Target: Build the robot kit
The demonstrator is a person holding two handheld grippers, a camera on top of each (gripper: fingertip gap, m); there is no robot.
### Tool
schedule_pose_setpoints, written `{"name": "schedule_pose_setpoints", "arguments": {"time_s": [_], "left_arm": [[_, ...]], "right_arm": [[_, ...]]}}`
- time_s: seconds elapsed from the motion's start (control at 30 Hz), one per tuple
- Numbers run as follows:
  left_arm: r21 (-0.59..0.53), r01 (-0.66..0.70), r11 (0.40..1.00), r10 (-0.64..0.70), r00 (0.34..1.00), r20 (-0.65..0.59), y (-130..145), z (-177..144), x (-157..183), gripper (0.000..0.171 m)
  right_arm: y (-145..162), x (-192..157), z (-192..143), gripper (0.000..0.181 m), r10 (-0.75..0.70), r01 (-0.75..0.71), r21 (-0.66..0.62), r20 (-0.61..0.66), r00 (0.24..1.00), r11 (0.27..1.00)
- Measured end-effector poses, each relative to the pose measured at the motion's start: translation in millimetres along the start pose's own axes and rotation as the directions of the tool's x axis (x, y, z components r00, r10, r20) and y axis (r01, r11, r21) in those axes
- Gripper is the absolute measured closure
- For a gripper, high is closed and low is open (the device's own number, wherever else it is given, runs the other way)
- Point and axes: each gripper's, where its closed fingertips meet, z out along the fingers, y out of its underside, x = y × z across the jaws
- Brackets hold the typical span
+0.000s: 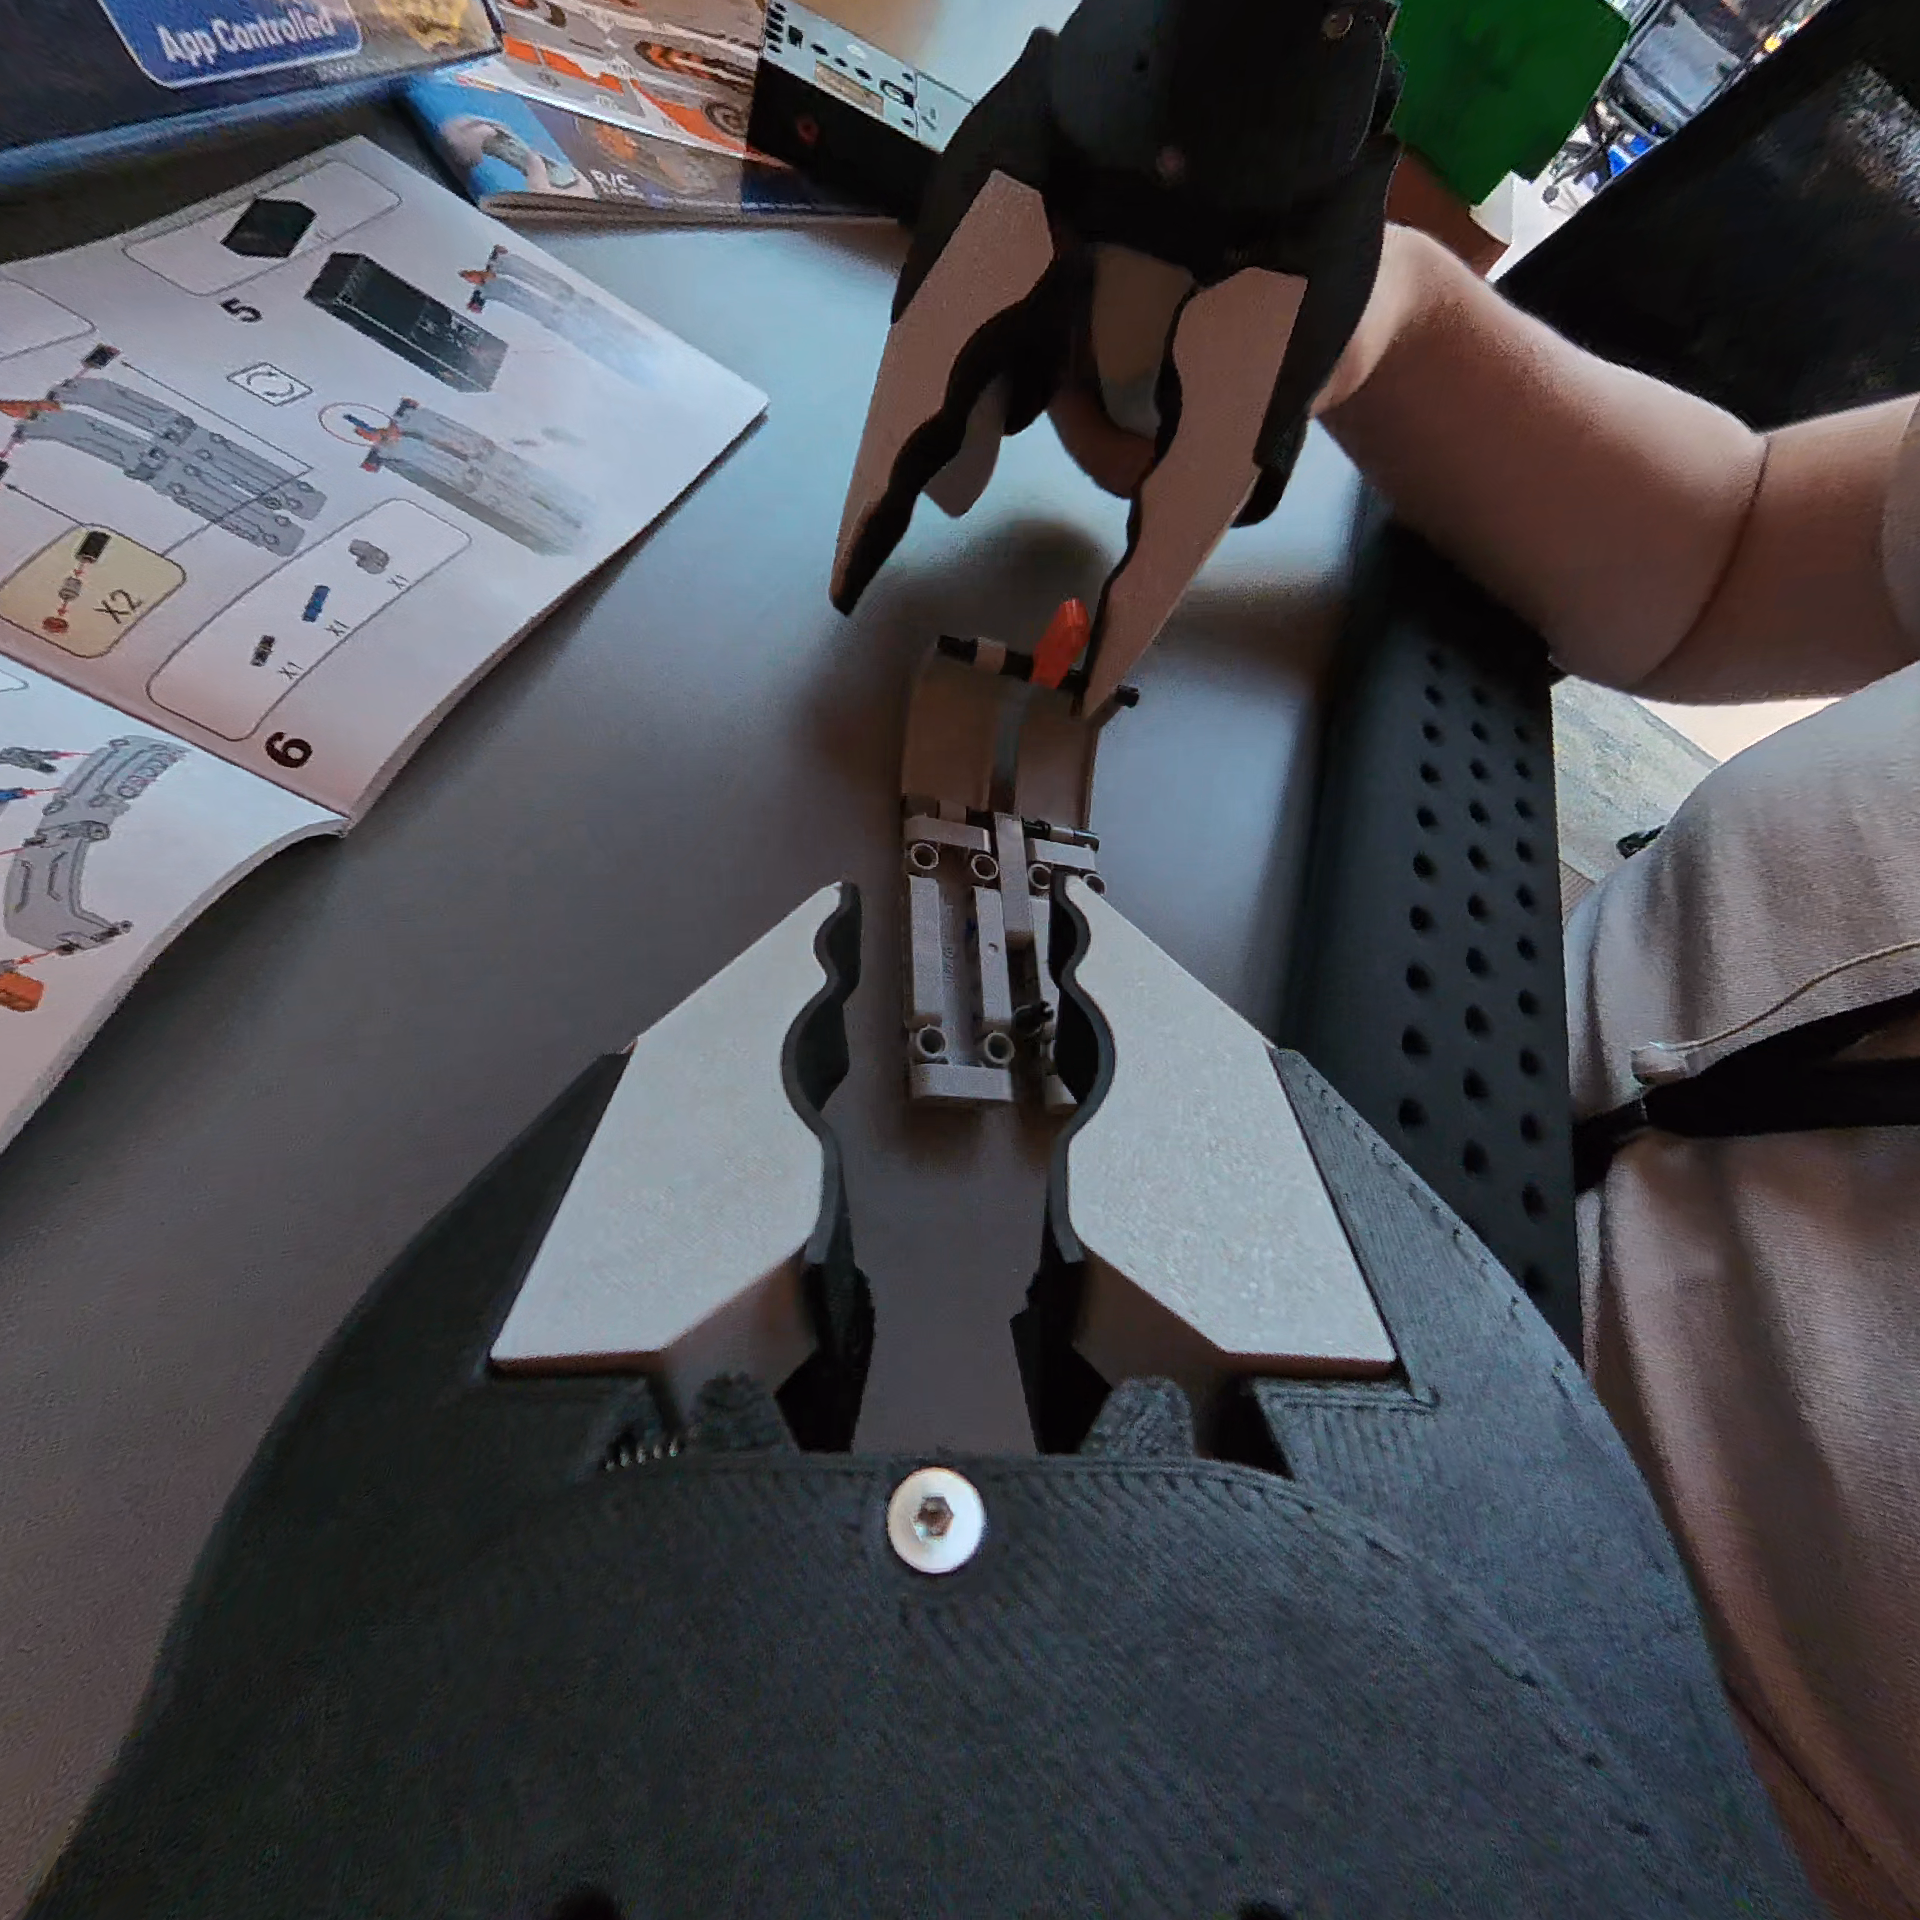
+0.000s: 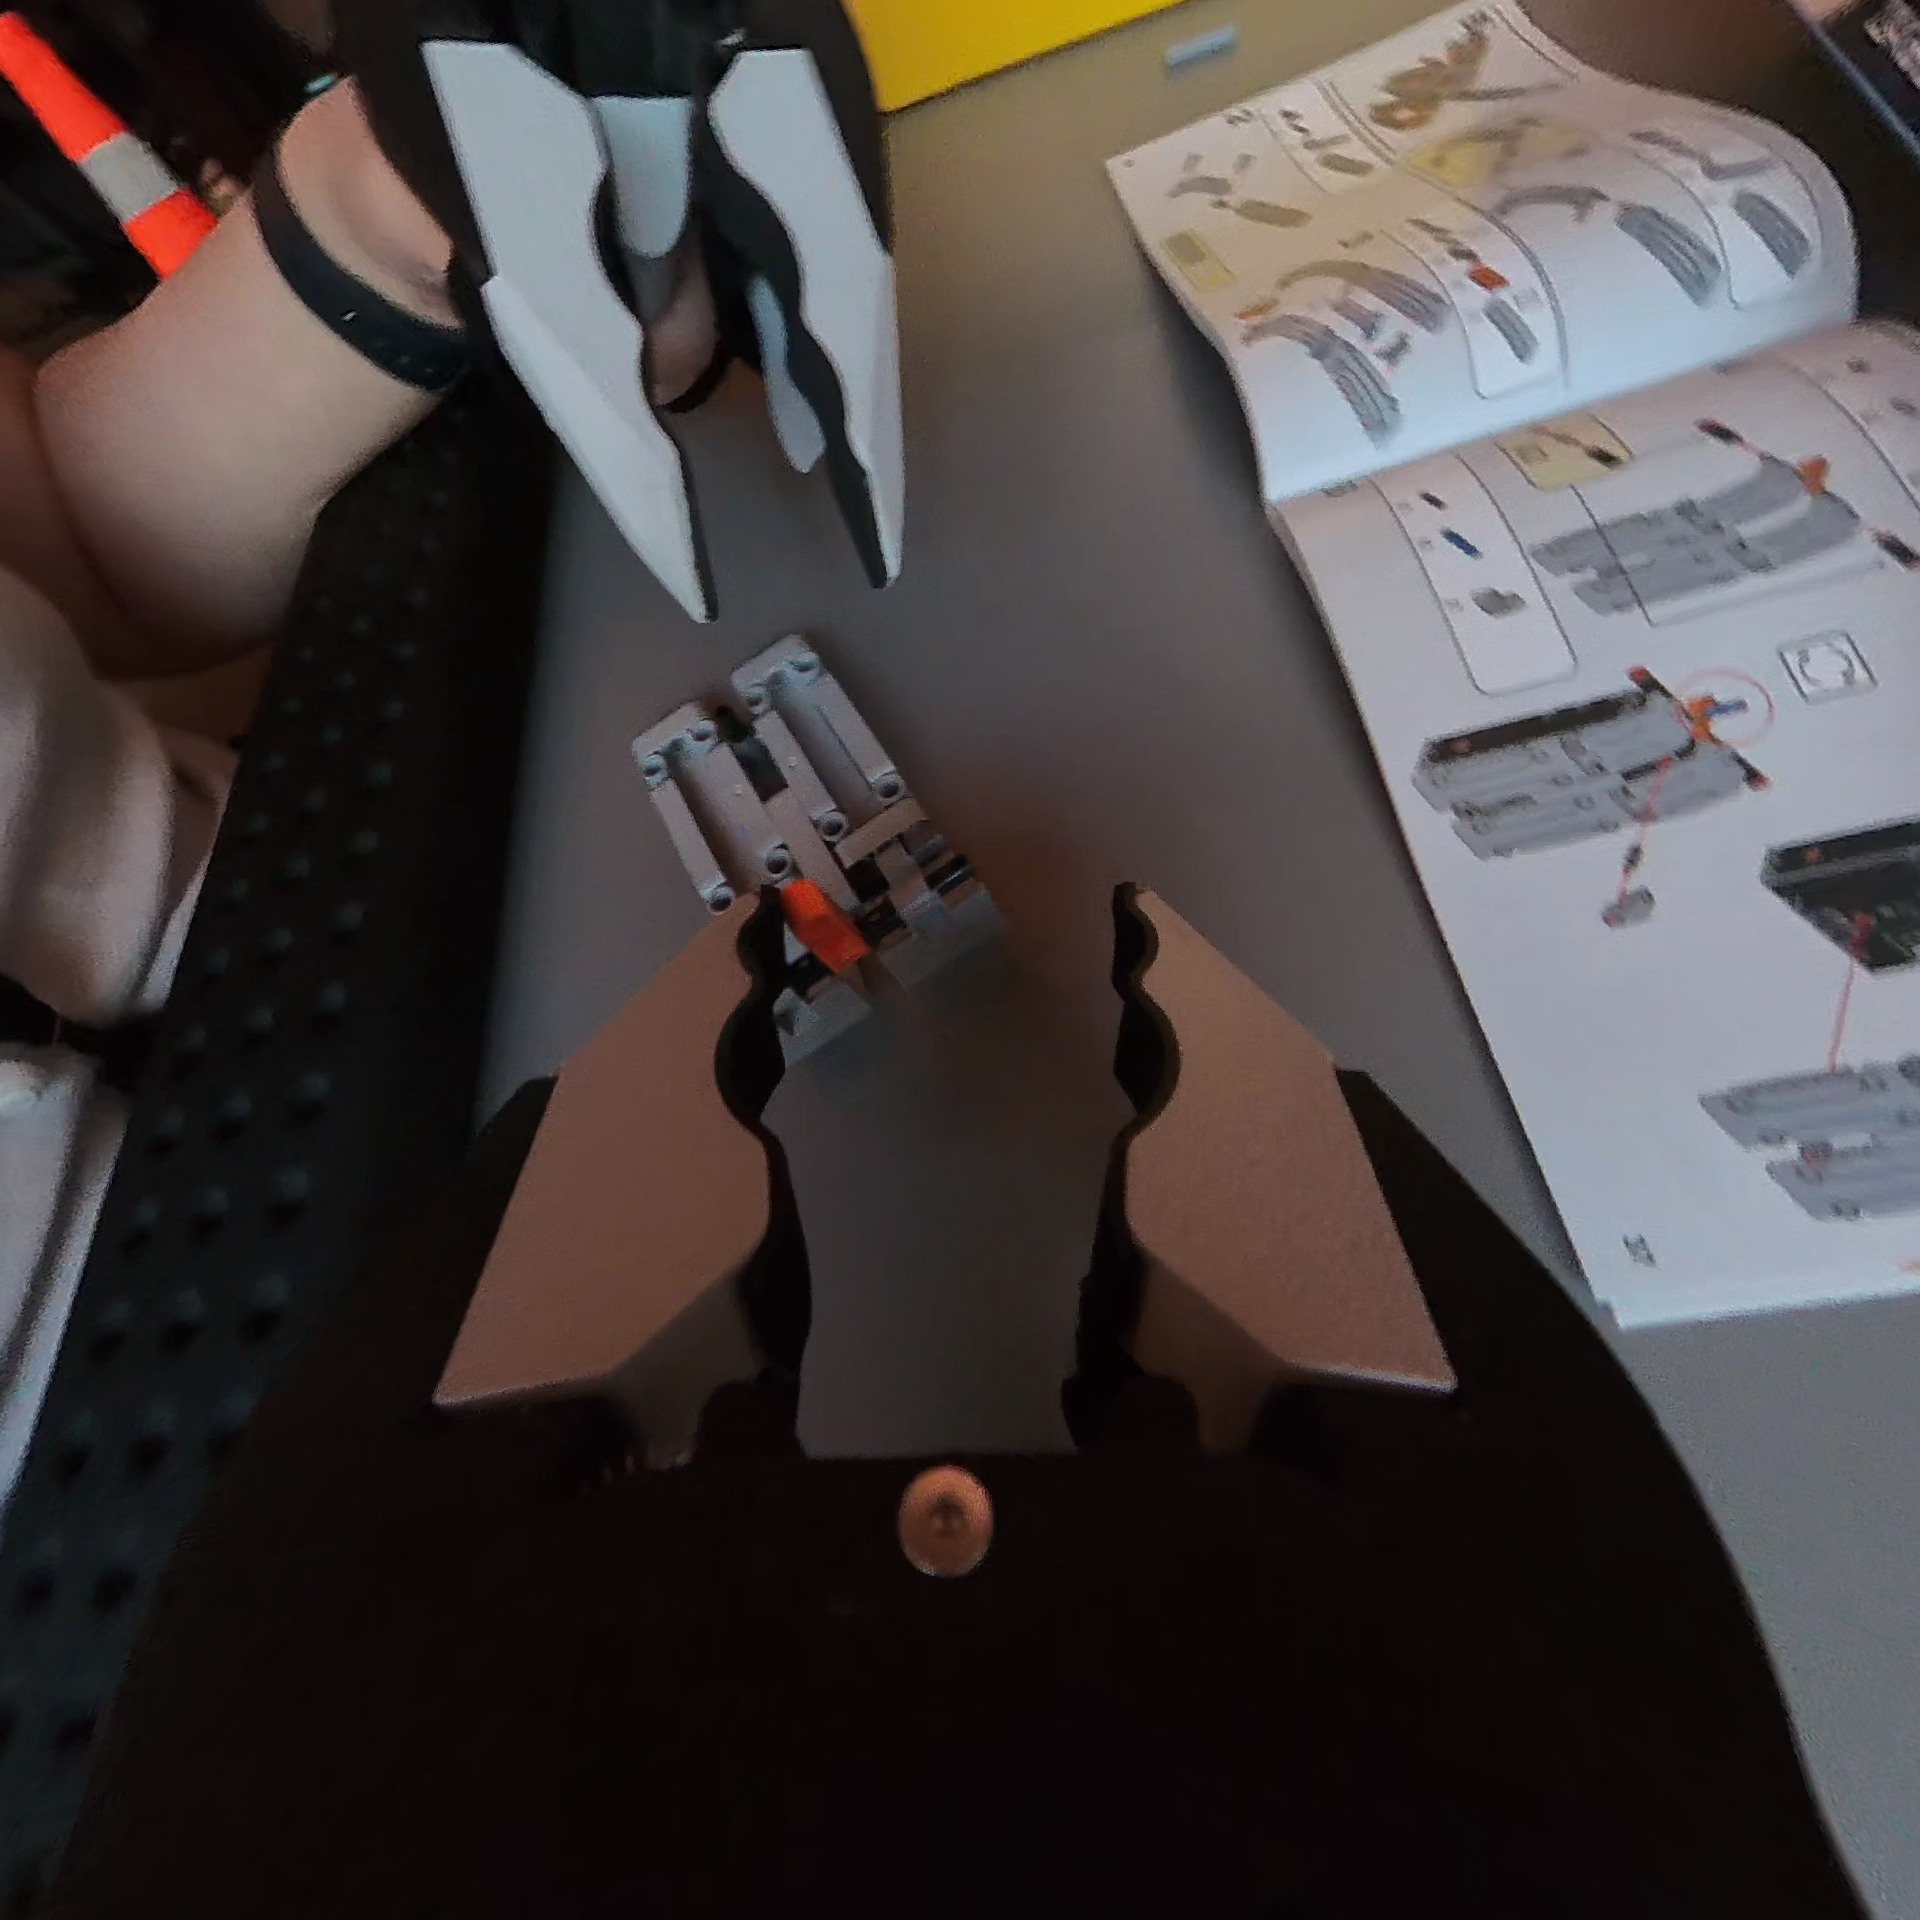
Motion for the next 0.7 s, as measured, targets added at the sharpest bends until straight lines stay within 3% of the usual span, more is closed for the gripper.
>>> {"name": "schedule_pose_setpoints", "arguments": {"time_s": [0.1,0.23,0.33,0.43,0.5,0.53,0.57,0.7], "left_arm": [[0.038,0.023,0.999,-0.023,1.0,0.003,-4.9,-4.1,-4.2,0.14],[0.105,0.065,0.992,-0.064,0.998,-0.011,-14.3,-12.0,-8.4,0.14],[0.159,0.104,0.982,-0.103,0.995,-0.014,-21.9,-18.3,-12.5,0.132],[0.267,0.222,0.938,-0.205,0.975,-0.091,-36.7,-28.2,-14.0,0.121],[0.33,0.337,0.882,-0.27,0.935,-0.231,-49.4,-38.3,-7.5,0.128],[0.345,0.395,0.851,-0.288,0.902,-0.321,-55.8,-43.6,-0.9,0.136],[0.341,0.448,0.826,-0.3,0.862,-0.408,-60.7,-47.6,6.1,0.142],[0.277,0.594,0.755,-0.356,0.727,-0.587,-72.7,-39.6,23.9,0.128]], "right_arm": [[5.6,0.6,-3.8,0.131,0.113,-0.114,-0.044,-0.028,0.993,0.992],[21.0,5.7,-2.8,0.166,0.119,-0.128,-0.134,-0.075,0.99,0.983],[9.6,14.6,-6.9,0.172,0.142,-0.15,-0.076,-0.11,0.984,0.986],[-23.9,28.9,-25.8,0.174,-0.015,0.035,0.067,-0.275,0.961,0.997],[-54.5,31.7,-45.4,0.175,-0.213,0.305,0.122,-0.48,0.851,0.945],[-69.4,23.9,-52.6,0.175,-0.315,0.45,0.12,-0.558,0.768,0.885],[-78.6,16.5,-56.3,0.175,-0.411,0.57,0.066,-0.625,0.663,0.819],[-94.8,-17.7,-46.1,0.175,-0.669,0.857,-0.218,-0.722,0.18,0.466]]}}
